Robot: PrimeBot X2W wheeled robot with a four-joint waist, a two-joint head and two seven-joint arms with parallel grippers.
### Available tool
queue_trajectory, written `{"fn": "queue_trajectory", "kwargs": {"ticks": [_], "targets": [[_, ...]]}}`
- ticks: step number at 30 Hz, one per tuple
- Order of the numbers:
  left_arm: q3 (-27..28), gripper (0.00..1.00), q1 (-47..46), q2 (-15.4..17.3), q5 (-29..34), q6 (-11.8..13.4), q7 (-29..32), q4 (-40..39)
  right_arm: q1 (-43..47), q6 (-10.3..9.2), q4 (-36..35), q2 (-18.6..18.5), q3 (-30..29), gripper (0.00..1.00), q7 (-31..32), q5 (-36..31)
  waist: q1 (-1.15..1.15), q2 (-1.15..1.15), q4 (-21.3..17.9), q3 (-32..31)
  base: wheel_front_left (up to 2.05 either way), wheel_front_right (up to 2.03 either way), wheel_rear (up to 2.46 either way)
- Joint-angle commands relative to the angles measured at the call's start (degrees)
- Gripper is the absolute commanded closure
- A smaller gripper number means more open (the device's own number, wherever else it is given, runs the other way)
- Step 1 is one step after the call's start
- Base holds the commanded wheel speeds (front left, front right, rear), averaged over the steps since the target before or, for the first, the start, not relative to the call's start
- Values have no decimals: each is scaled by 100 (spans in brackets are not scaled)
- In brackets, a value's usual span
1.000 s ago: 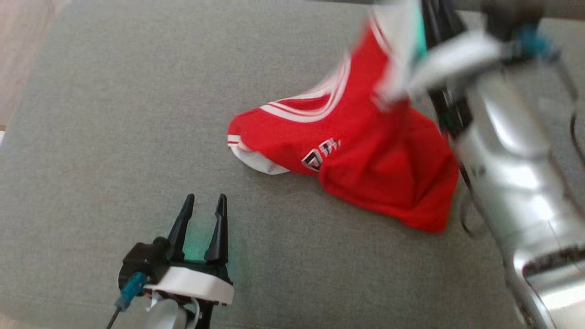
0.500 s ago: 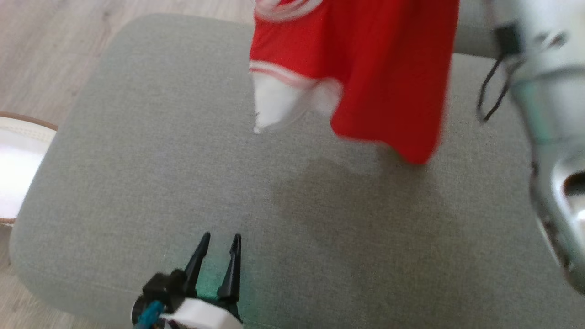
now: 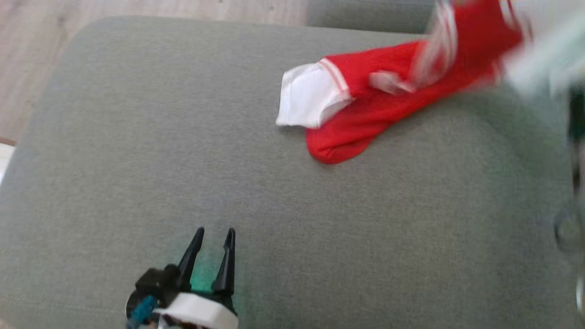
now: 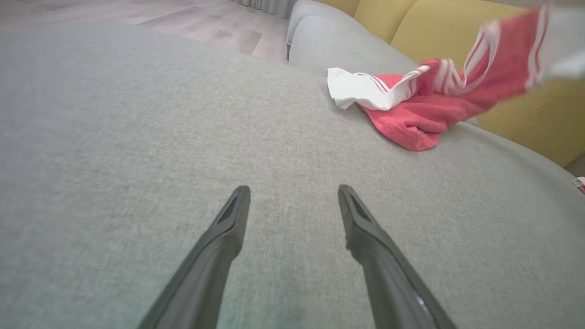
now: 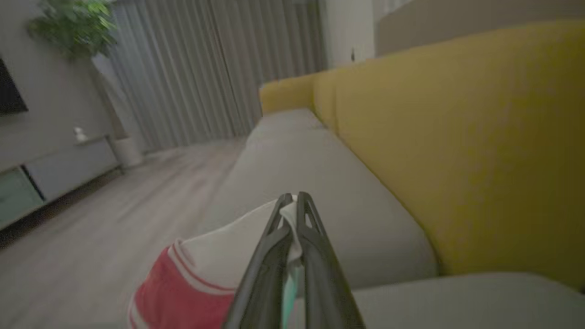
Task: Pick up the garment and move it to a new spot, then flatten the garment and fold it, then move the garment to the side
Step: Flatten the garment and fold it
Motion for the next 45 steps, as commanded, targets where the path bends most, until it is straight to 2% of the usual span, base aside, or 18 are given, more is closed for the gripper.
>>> {"fn": "queue_trajectory", "kwargs": {"ticks": [1, 2, 3, 4, 5, 8, 11, 17, 20, 24, 28, 40, 41, 42, 43, 45], "targets": [[110, 0, -268, 13, -39, 2, -55, -180, 113, 39, -136, 24, -68, 100, -32, -169, -1, 0, -111, 106, 0, 0, 0], [96, 0, -297, 13, -42, 1, -55, -183, 386, 39, -105, -46, -205, 100, -32, -321, -1, 0, -139, 139, 0, 0, 0], [82, 0, -324, 13, -42, 0, -55, -184, 639, 39, -95, -96, -350, 94, -32, -443, -1, 0, -166, 167, 0, 0, 0], [72, 0, -349, 13, -40, 1, -55, -185, 866, 39, -91, -111, -496, 53, -32, -529, -1, 0, -191, 197, 0, 0, 0], [69, 0, -371, 13, -38, 2, -55, -189, 1076, 39, -111, -109, -620, 0, -32, -606, -1, 0, -218, 217, 0, 0, 0], [76, 0, -432, 13, -9, 2, -55, -194, 1711, 39, -518, 62, -866, 0, -32, -849, -1, 0, -307, 269, 0, 0, 0], [86, 0, -463, 13, 0, 0, -55, -176, 2035, 39, -1052, 315, -684, 0, -32, -966, -1, 0, -358, 283, 0, 0, 0], [2, 0, -505, 13, -41, 2, -55, -185, 2550, 39, -2456, 699, 631, 0, -32, -1014, -1, 0, -375, 320, 0, 0, 0], [-79, 0, -508, 13, -85, 3, -55, -194, 2761, 39, -2803, 739, 1519, 0, -32, -964, -1, 0, -330, 342, 0, 0, 0], [-163, 0, -520, 13, -134, 2, -55, -188, 2743, 39, -2657, 596, 2413, 0, -32, -991, -1, 0, -231, 379, 0, 0, 0], [-219, 0, -531, 13, -169, 4, -55, -184, 2425, 39, -2206, 466, 2761, 0, -32, -1269, -1, 0, -114, 436, 0, 0, 0], [-339, 0, -555, 13, -270, 36, -55, -231, 1737, 39, -1368, 516, 2868, 0, -31, -1561, -1, 0, 62, 580, 0, 0, 0], [-356, 0, -567, 13, -281, 37, -55, -241, 1681, 39, -1344, 535, 2869, 25, -31, -1550, -1, 0, 72, 594, 0, 0, 0], [-372, 0, -580, 13, -291, 39, -55, -253, 1625, 39, -1346, 561, 2862, 90, -31, -1512, -1, 0, 79, 608, 0, 0, 0], [-386, 0, -594, 13, -298, 42, -55, -265, 1569, 39, -1346, 563, 2860, 100, -31, -1494, -1, 0, 85, 623, 0, 0, 0], [-413, 0, -618, 13, -303, 48, -55, -281, 1442, 39, -1263, 547, 2845, 100, -32, -1479, -1, 0, 95, 651, 0, 0, 0]]}}
